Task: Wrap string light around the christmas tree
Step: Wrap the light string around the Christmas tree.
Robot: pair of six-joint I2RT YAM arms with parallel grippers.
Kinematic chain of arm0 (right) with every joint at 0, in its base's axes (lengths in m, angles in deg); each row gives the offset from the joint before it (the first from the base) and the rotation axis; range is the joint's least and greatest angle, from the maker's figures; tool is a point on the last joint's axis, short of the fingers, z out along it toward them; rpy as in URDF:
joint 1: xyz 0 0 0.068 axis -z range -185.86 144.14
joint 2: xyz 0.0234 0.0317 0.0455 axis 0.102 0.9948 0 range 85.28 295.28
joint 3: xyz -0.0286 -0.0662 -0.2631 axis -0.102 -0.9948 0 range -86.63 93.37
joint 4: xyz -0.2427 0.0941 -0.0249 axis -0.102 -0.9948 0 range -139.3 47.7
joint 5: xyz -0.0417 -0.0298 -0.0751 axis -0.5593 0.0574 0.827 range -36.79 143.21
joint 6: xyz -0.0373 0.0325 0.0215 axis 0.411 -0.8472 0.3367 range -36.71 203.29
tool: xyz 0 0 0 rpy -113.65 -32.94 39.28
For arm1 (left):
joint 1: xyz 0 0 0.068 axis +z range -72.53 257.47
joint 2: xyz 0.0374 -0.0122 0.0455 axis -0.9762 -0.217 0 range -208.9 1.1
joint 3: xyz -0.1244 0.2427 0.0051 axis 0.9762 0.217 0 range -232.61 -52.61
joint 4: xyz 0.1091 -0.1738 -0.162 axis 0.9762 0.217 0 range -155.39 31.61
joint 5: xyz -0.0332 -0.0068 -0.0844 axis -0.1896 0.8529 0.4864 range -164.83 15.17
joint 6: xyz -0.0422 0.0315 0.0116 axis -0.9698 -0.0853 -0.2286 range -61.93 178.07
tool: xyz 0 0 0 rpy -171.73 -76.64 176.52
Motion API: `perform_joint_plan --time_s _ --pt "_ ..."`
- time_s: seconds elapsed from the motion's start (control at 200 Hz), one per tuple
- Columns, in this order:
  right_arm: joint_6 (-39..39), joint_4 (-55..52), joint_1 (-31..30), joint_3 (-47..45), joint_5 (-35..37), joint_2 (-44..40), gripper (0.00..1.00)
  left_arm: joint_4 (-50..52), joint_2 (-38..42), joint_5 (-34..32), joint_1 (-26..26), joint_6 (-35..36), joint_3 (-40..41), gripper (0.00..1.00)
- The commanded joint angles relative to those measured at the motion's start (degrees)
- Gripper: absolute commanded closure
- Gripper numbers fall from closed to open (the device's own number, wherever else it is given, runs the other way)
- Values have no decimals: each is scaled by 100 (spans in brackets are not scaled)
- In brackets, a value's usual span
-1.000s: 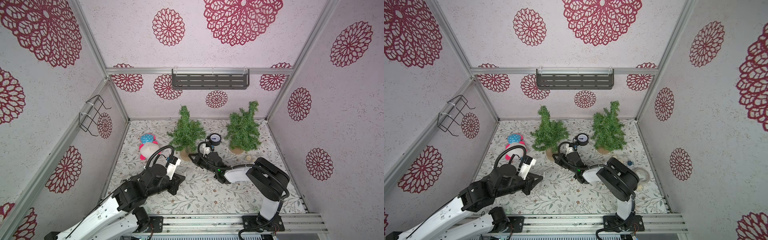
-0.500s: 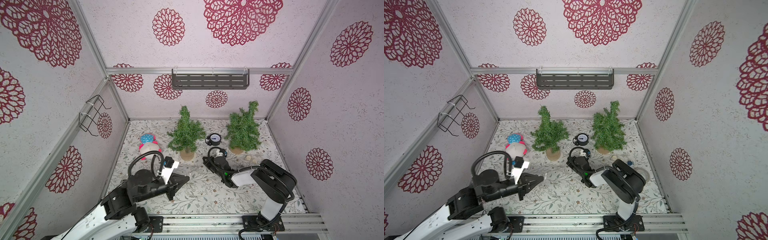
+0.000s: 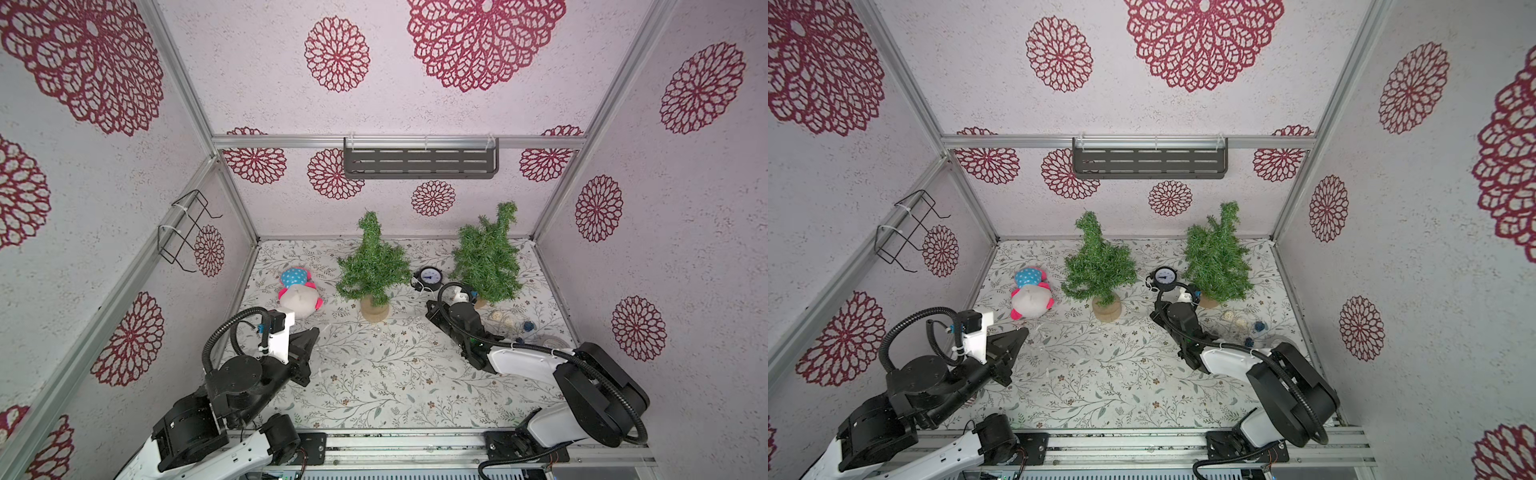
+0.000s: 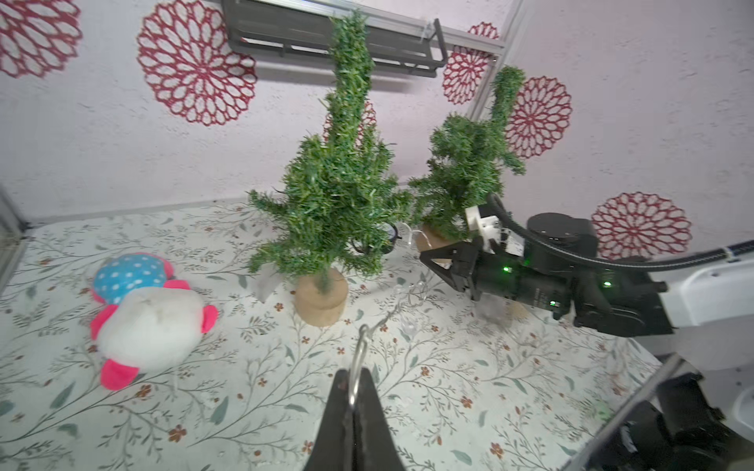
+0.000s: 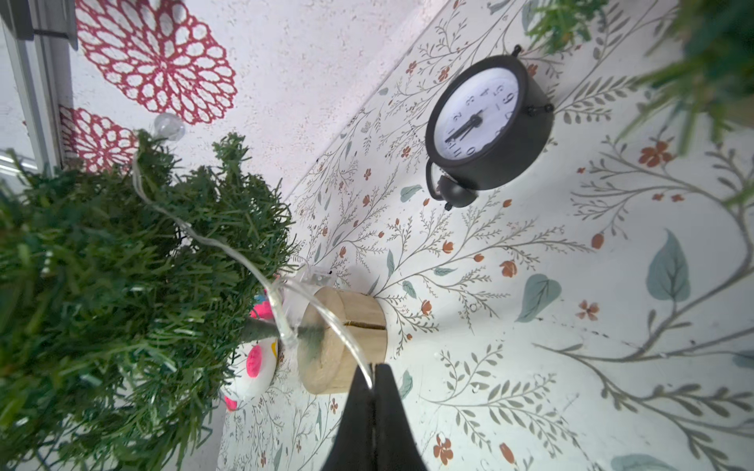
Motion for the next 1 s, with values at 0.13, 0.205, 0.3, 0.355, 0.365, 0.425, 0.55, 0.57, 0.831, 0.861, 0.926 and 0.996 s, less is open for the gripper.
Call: perform_joint_plan --time_s 0.13,0.205,0.3,0.355,0.365,0.425,0.55,0.57,0.831,0.861,0.926,0.996 --pt "416 -564 -54 509 -28 -559 100 284 94 -1502 38 349 -509 100" --pt "453 -722 -54 656 -31 -587 100 172 146 -1874 38 530 -612 100" --pt "450 -770 -54 803 -122 -587 100 157 89 -2144 38 755 -741 99" --pt "455 -833 -54 928 -149 -587 100 142 17 -2322 37 907 -796 99" --pt "453 -843 -54 946 -162 -594 100 133 2 -2349 42 934 -802 99" --pt "482 -932 -54 1107 -227 -592 100 81 -125 -2512 34 1144 -899 98" --pt "513 -1202 -54 1360 -341 -548 100 184 -463 -2948 38 1441 -1190 99" --pt "520 -1232 -54 1372 -328 -548 100 209 -509 -2989 38 1470 -1221 99" --pt "986 -1443 -46 1762 -384 -216 100 450 -1030 -2570 393 1389 -1284 99" --pt "1073 -1515 -46 1865 -425 -141 100 429 -1121 -2314 648 1396 -1302 99" --pt "1179 -1517 -37 1931 -505 -53 100 343 -1416 -1289 1473 1345 -1327 99" --pt "1250 -1410 -28 1880 -511 -67 100 347 -1791 213 2571 1181 -1419 99"
